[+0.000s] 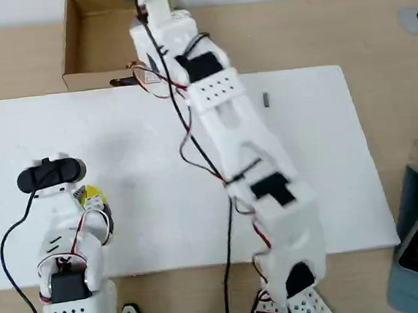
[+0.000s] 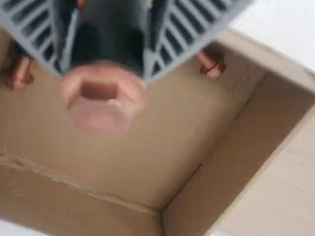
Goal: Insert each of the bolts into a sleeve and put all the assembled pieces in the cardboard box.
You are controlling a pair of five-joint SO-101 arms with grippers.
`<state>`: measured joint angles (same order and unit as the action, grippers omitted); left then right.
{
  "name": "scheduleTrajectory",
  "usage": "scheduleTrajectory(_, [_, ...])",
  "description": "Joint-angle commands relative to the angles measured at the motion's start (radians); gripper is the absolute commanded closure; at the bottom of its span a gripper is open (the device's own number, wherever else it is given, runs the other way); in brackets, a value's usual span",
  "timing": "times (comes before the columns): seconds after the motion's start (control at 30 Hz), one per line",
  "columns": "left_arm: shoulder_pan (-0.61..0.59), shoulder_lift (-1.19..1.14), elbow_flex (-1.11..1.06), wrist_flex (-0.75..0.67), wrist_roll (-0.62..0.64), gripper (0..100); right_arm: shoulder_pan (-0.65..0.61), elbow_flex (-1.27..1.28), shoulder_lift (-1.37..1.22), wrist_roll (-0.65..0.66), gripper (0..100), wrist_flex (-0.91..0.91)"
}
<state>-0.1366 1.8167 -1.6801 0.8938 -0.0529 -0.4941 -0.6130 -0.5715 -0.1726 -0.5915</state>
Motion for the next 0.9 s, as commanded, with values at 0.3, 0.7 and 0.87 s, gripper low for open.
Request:
scheduleTrajectory(0.3, [-0.003, 0.008, -0.014, 0.003, -0.005, 98, 0.016, -0.711, -0.538, 0.189, 98.9, 0.025])
scheduleTrajectory(0.7, [-0.003, 0.008, -0.014, 0.003, -0.005, 98, 0.013, -0.826, -0.677, 0.247, 85.7, -0.061])
scheduleTrajectory(0.87, [-0.003, 0.008, -0.014, 0.003, -0.005, 98, 0.015, -0.826, -0.677, 0.247, 82.5, -0.077])
